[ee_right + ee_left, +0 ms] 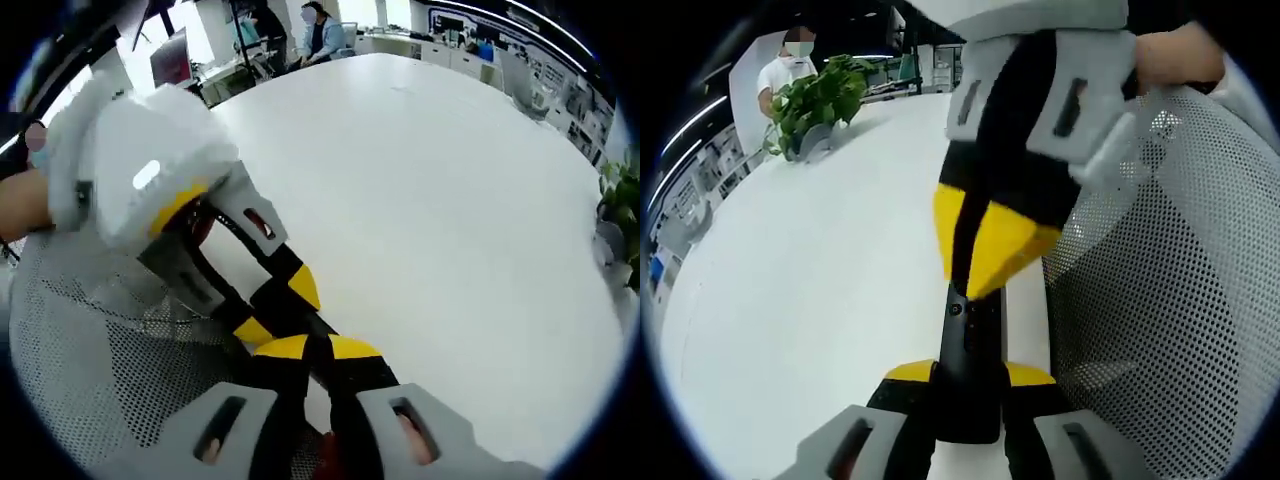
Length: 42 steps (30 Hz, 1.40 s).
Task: Press the specified remote control buttons in sequence, fully releasing each button before pressing the next.
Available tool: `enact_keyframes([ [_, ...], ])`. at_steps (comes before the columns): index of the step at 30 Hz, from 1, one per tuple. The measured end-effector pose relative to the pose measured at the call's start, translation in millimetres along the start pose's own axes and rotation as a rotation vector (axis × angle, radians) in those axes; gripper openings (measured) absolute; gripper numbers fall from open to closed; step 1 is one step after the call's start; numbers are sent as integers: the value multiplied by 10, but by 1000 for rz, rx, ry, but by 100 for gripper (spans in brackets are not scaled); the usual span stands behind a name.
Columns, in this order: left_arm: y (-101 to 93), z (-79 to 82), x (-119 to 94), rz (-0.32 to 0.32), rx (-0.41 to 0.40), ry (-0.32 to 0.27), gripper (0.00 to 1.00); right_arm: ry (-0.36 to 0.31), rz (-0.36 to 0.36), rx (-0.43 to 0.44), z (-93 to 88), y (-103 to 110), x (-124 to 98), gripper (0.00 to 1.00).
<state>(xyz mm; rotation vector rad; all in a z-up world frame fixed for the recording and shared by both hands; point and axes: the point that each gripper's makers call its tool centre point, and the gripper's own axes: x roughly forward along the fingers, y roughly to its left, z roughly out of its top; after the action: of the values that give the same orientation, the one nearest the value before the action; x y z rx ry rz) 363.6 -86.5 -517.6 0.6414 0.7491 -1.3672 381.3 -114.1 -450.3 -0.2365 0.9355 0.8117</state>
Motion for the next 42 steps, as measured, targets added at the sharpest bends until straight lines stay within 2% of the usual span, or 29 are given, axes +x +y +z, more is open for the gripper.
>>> enact_keyframes([
  [2,1,-2,-1,0,-3,-2,24,-90,-30,31,148,-32,-230,7],
  [4,0,-2,-2,2,-9,-4,24,-187,-91,30,280,-86,-481,12],
  [6,3,0,0,2,-18,-2,24,-289,-103,52,397,-49,-712,16],
  [7,3,0,0,3,-19,-2,24,-324,-123,64,442,-27,-814,20],
  [8,1,0,0,5,-17,-2,24,-392,-168,76,502,-52,-956,25],
  [10,-3,0,-1,9,-11,-3,24,-502,-236,61,596,-70,-1158,42],
  [11,-5,0,-1,11,-10,-3,24,-520,-253,58,611,-75,-1192,51],
  [12,-4,0,-1,12,-8,-3,24,-606,-319,38,678,-118,-1333,64],
  [13,-3,1,-1,12,-8,-3,24,-620,-333,38,689,-132,-1354,75],
  [14,-4,4,-4,11,-9,-2,24,-651,-386,41,700,-187,-1428,84],
  [15,-4,5,-5,9,-9,0,24,-663,-411,36,707,-211,-1463,92],
  [16,-1,4,-4,8,-10,1,24,-681,-438,27,713,-238,-1504,95],
  [18,1,-1,-6,7,-15,6,24,-691,-471,31,702,-287,-1519,99],
  [20,6,-6,-13,9,-25,6,24,-691,-481,62,666,-307,-1506,100],
  [21,14,-21,-24,15,-25,4,24,-704,-508,75,644,-341,-1538,100],
  [24,53,-53,-52,34,-19,9,24,-718,-552,73,630,-397,-1548,100],
  [25,70,-57,-56,30,-29,10,24,-709,-558,73,622,-420,-1528,100],
  [27,77,-46,-60,20,-48,8,24,-638,-578,59,555,-462,-1462,98],
  [30,141,-68,-68,21,-55,23,24,-657,-613,49,566,-485,-1486,97],
  [32,185,-88,-80,25,-42,27,24,-642,-634,20,569,-507,-1476,95],
  [35,268,-109,-114,6,-52,35,23,-567,-603,-14,506,-467,-1360,90],
  [38,382,-80,-177,6,-75,17,23,-573,-625,-50,522,-464,-1373,89],
  [42,546,-49,-222,19,-57,20,23,-562,-626,-16,486,-524,-1376,88],
])
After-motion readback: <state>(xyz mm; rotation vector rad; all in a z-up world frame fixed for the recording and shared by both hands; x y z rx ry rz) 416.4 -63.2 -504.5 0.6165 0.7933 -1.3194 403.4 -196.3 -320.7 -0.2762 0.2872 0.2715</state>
